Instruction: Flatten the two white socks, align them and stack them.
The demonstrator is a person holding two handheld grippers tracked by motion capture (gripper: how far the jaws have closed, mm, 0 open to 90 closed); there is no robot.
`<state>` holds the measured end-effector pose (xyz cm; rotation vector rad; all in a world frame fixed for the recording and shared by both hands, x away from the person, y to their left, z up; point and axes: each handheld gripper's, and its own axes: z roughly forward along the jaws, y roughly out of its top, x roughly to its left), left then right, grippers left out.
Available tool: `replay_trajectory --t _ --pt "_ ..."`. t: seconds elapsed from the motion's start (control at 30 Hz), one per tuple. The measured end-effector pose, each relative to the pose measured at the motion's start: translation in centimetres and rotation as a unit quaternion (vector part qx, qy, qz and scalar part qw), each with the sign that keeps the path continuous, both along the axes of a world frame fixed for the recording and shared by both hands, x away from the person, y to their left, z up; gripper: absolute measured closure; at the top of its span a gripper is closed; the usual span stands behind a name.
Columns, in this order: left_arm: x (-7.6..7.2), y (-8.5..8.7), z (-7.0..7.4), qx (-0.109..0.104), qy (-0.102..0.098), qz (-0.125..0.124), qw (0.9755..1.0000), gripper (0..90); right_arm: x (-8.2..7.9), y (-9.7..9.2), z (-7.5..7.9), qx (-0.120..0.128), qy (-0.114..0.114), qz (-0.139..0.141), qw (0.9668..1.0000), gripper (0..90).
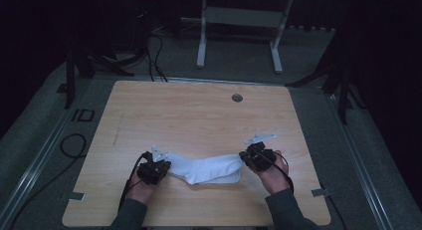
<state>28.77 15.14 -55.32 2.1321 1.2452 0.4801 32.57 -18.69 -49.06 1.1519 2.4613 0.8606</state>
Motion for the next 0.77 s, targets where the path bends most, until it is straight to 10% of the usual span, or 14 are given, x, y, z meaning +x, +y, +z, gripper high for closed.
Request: replay_trajectory --t 0.17,0.3,0.77 --pt "-0.1 0.0 0.0 -0.003 0.0 0.003 1.0 90.0 -0.1 0.2 -1.7 -0.001 0.032 0.018 0.9993 72.8" --pt "-0.2 0.1 0.0 -0.01 -0.001 0.005 0.9999 89.9 -0.1 -0.8 -1.2 0.02 0.014 -0.009 0.9997 59.7" --pt "-0.8 1.0 1.6 -0.057 -0.054 -0.015 0.9968 83.0 0.5 -3.5 -1.3 0.044 0.011 -0.053 0.9975 54.1"
